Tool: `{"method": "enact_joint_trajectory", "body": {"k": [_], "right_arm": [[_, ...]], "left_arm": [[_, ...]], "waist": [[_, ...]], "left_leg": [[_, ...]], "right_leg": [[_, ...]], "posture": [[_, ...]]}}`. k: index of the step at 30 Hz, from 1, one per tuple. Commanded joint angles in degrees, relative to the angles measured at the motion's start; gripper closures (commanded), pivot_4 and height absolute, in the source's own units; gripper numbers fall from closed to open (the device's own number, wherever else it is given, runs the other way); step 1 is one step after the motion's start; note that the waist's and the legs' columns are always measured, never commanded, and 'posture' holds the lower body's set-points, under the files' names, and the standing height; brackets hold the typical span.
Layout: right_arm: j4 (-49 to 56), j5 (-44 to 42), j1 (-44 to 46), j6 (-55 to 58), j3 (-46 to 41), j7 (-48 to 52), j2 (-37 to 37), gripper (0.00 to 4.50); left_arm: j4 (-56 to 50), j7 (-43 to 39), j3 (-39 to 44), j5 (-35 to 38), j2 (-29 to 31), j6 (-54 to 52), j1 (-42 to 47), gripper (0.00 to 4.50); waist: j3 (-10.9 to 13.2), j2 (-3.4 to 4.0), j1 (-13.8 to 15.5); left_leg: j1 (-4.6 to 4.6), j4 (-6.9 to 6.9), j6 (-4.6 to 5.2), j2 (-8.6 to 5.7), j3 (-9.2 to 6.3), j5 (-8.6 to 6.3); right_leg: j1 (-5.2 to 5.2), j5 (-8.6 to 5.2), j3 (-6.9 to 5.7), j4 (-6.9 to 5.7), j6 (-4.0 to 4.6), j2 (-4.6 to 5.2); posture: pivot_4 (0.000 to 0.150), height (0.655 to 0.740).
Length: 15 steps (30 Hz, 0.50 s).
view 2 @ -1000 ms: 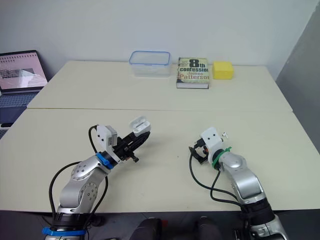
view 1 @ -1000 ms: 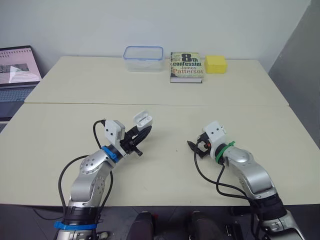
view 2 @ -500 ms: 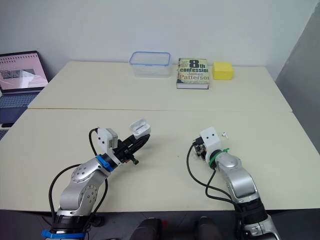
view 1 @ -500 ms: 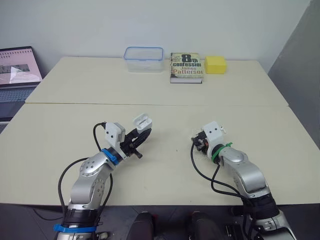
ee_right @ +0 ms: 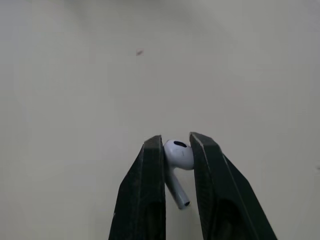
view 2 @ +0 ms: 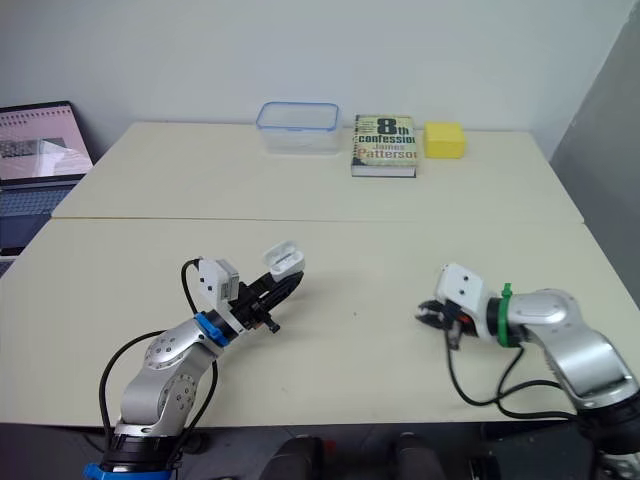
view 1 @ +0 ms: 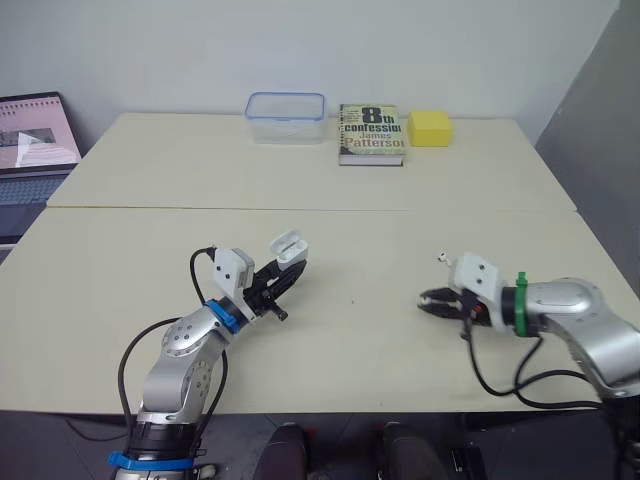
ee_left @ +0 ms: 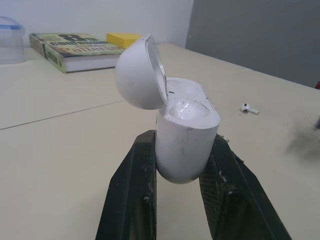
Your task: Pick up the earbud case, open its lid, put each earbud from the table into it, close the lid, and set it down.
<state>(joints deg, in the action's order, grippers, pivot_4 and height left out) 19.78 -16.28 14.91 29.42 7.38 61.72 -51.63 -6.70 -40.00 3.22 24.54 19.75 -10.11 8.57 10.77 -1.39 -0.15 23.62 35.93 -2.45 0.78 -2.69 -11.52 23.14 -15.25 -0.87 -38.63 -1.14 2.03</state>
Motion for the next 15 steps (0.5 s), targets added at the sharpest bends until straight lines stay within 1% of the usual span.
{"method": "enact_joint_trajectory", "body": {"k": [1, 3, 5, 9, 15], "right_arm": [[-4.2, -0.4, -1.1, -9.7, -0.9, 12.0, -6.5, 4.11], [-7.9, 1.5, -2.2, -17.4, -0.2, 16.3, -9.0, 4.11], [-10.7, 3.2, -2.4, -22.5, 0.6, 18.3, -10.0, 4.11], [-15.6, 6.4, -1.8, -28.4, 2.5, 20.5, -9.9, 4.11], [-22.0, 9.1, 0.0, -33.9, 4.3, 22.7, -8.9, 4.11]], "left_arm": [[-2.9, 0.2, 0.1, 0.8, -0.2, -0.1, -0.3, 3.72], [-3.2, 0.3, 0.0, 0.8, -0.2, -0.2, -0.7, 3.72], [-3.6, 0.3, -0.1, 0.8, -0.1, -0.5, -1.2, 3.72], [-4.3, 0.1, -0.2, 1.0, 0.1, -1.0, -2.1, 3.72], [-4.5, -0.3, -0.2, 1.2, 0.3, -1.7, -2.2, 3.72]], "waist": [[0.0, 0.01, -0.1], [0.0, 0.00, -0.1], [0.0, 0.00, -0.1], [0.0, 0.00, -0.1], [0.0, 0.00, 0.0]], "left_leg": [[0.00, 0.01, 0.01, 0.01, 0.03, 0.00], [-0.01, 0.02, 0.01, 0.00, 0.08, -0.01], [-0.02, 0.02, 0.01, 0.01, 0.12, -0.01], [-0.04, 0.02, 0.01, 0.02, 0.14, -0.01], [-0.07, 0.03, 0.01, 0.00, 0.23, -0.01]], "right_leg": [[0.01, 0.00, 0.03, 0.00, 0.00, -0.01], [0.02, 0.00, 0.06, 0.00, 0.00, -0.01], [0.02, 0.00, 0.08, 0.00, 0.00, 0.00], [0.02, 0.00, 0.10, -0.02, 0.00, -0.01], [0.01, 0.01, 0.17, -0.03, -0.01, 0.01]], "posture": [[0.150, 0.7400], [0.150, 0.7400], [0.150, 0.7400], [0.150, 0.7400], [0.150, 0.7400]]}}
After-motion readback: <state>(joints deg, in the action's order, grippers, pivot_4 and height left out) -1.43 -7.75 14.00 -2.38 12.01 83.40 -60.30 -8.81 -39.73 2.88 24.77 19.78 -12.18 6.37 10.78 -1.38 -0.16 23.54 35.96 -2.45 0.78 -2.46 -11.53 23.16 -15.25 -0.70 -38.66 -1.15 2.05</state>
